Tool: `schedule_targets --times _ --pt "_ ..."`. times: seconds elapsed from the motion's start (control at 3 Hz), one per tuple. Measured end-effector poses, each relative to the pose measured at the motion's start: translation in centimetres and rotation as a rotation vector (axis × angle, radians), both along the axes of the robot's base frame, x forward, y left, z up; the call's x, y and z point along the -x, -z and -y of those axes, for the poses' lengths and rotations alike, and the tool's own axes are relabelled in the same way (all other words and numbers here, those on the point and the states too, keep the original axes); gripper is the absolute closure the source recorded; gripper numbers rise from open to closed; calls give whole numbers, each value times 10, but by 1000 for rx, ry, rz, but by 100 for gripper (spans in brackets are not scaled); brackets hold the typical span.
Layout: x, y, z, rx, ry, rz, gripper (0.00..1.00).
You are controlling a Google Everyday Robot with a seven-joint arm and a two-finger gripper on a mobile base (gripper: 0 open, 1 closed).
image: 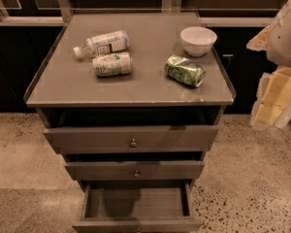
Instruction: Place green can into bottom drawer
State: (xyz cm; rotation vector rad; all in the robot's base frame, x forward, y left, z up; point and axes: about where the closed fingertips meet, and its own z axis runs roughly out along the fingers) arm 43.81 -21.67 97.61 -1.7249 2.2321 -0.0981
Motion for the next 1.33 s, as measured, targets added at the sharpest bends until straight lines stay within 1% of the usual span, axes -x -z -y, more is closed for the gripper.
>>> schedule_targets --times 0.33,0.67,1.0,1.33 --pt "0 0 0 0 0 0 0" --pt "-17 0 -3 -25 -13 15 0" --pt "-63 10 -19 -101 -41 16 0" --pt "-116 23 -40 -153 -55 9 0"
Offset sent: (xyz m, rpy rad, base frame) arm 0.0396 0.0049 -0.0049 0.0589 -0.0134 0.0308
